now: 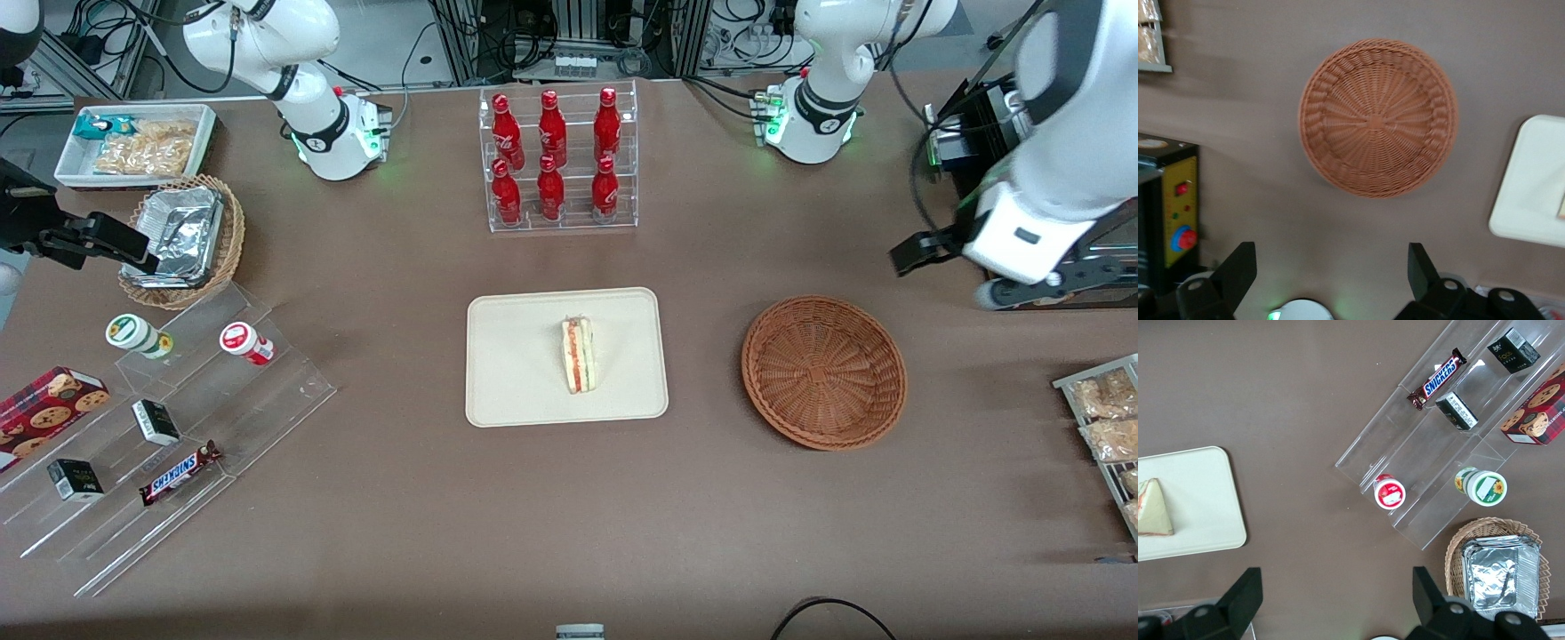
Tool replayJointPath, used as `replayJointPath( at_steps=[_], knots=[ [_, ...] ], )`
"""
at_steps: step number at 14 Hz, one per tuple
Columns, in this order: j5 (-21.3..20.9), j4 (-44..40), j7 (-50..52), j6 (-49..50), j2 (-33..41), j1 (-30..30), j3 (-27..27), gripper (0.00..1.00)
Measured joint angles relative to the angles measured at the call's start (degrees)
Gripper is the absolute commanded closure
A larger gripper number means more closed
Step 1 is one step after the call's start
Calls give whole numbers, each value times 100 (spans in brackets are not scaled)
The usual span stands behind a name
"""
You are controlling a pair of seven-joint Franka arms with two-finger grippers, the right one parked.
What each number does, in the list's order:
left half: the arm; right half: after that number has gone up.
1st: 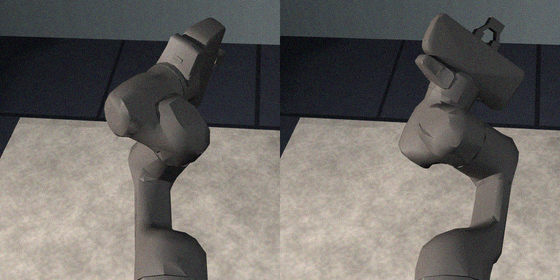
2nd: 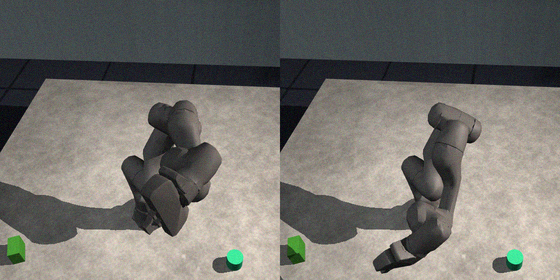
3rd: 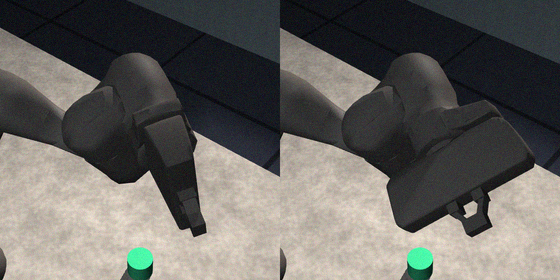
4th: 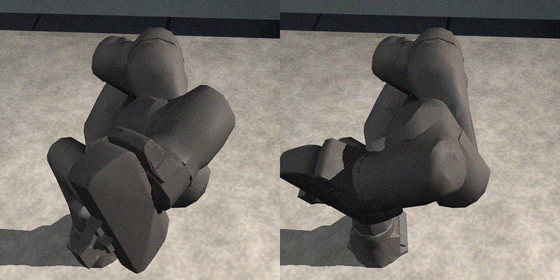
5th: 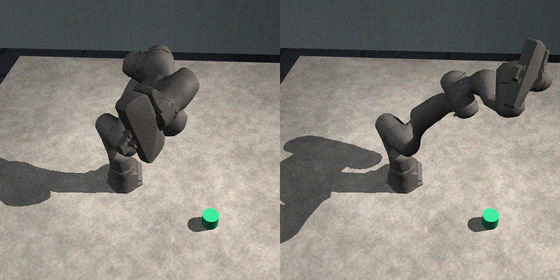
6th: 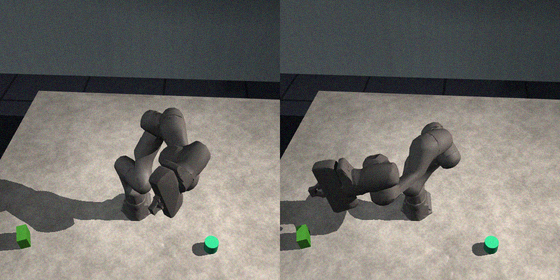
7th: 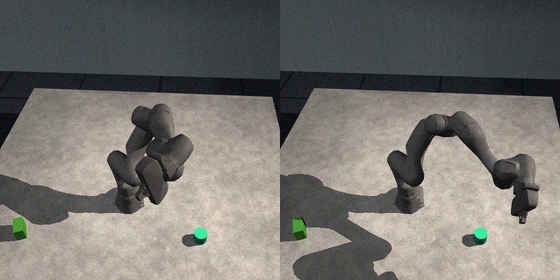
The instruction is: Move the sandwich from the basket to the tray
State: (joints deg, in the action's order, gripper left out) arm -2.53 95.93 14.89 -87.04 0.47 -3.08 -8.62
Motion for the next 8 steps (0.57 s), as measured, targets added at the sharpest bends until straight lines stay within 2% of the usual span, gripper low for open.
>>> replayJointPath(
  at_steps=[3,8],
  knots=[
    [4,-4,-692,113,93,-309,1,0],
    [9,-97,-800,115,121,-284,-146,0]
  ],
)
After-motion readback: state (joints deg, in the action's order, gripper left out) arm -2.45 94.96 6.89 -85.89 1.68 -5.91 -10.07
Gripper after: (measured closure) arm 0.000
